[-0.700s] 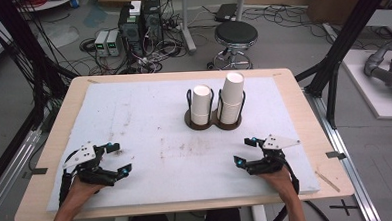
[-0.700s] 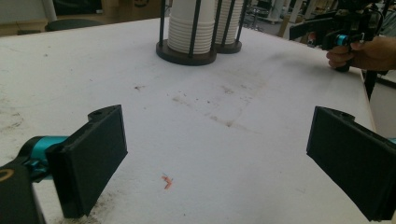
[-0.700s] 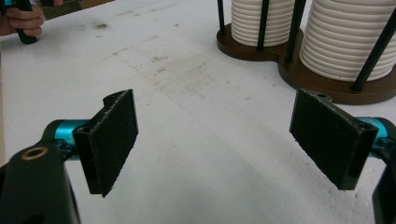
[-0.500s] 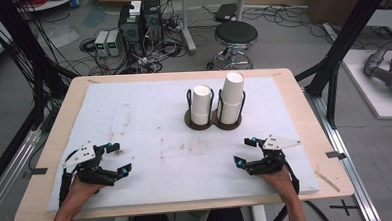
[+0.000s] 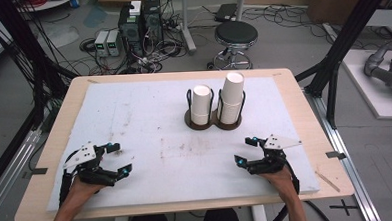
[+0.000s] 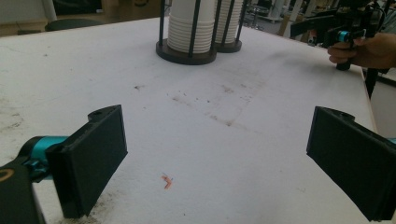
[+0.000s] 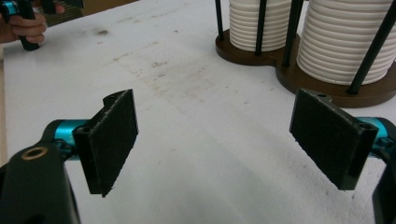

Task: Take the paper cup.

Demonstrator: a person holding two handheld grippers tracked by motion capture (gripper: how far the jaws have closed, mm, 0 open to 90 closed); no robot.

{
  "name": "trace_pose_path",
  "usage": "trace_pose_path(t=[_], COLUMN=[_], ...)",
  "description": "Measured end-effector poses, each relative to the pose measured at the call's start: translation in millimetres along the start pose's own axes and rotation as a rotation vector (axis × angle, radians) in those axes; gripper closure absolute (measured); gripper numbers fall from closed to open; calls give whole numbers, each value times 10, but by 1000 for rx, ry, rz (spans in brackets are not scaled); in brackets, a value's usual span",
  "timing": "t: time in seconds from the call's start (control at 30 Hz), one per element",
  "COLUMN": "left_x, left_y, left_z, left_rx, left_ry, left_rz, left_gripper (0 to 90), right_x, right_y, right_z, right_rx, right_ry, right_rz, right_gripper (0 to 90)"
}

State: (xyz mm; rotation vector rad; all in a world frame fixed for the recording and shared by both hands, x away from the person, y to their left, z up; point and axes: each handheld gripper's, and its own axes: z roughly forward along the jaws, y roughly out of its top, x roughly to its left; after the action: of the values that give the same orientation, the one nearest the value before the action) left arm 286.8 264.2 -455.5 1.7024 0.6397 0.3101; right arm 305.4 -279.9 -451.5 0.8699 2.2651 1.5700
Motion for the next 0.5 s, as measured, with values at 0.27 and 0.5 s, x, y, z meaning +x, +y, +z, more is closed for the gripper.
trace_pose_path(t=[0.27,0.5], left_x=[9,13], left_y=[0,0], left_z=[-3,-2], left_rx=[0,-1], left_ry=[-2,-3], left_rz=[-9,-12], left_gripper=[49,49], right_x=[-48,-139], right_y=[155,626], right_z=[-118,-320], right_rx=[-5,12], right_ry=[42,41], right_rz=[38,-11], right_gripper=[160,159])
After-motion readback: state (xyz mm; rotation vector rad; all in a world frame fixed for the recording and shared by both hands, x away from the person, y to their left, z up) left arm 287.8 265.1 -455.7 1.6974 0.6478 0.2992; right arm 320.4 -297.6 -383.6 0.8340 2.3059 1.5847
